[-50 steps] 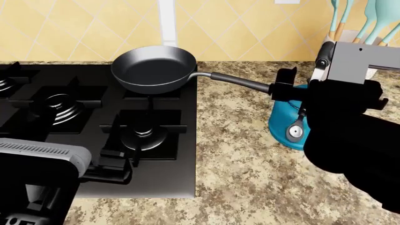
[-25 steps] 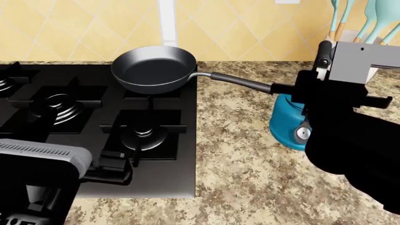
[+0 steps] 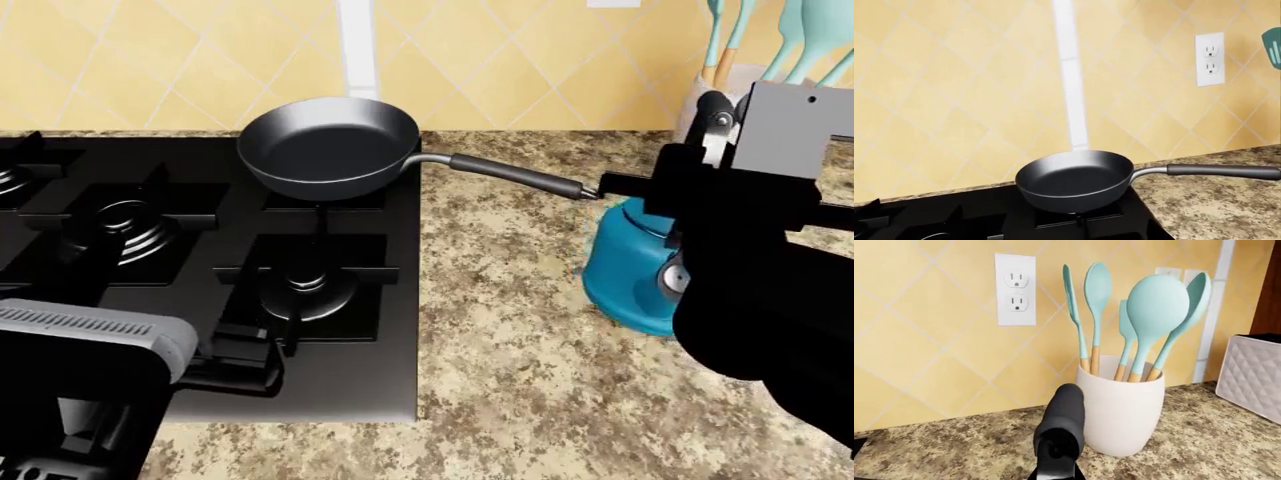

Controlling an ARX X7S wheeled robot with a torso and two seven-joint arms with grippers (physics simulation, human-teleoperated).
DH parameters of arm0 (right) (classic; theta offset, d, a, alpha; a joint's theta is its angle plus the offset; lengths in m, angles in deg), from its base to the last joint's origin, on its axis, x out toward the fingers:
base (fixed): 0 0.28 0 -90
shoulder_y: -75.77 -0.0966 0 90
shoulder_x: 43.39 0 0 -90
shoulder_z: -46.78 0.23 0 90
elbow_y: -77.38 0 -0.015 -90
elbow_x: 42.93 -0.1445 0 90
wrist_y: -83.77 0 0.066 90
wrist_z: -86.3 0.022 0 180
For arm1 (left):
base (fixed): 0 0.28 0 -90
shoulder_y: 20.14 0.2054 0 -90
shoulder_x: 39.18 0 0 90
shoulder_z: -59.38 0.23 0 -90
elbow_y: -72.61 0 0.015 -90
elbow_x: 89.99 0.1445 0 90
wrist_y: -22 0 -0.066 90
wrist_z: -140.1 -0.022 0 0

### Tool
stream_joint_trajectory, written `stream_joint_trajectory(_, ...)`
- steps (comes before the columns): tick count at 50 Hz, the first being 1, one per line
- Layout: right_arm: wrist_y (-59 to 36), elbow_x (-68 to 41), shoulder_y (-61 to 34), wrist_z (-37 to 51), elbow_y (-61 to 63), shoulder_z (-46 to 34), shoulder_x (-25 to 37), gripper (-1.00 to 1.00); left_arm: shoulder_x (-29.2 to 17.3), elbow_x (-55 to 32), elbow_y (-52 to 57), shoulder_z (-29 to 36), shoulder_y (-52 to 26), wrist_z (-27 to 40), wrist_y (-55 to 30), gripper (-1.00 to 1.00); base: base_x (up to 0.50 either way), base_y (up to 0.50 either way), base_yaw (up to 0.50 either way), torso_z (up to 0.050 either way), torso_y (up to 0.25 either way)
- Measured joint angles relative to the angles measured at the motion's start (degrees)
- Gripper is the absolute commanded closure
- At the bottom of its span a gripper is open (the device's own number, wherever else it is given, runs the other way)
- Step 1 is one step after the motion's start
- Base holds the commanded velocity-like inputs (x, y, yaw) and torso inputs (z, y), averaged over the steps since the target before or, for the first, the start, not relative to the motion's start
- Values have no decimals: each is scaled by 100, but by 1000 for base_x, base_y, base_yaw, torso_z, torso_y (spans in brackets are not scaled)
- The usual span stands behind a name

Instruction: Pick the kettle from the counter and place it on a stove burner. Then turn the burner on.

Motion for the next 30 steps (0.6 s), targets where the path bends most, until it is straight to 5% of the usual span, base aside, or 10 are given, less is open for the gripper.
stream_joint_trajectory(30,-403,-489,-206,194,1362,89,647,100,-59,-43,44,5,-61,56,23,-100,0,0,0,0,2)
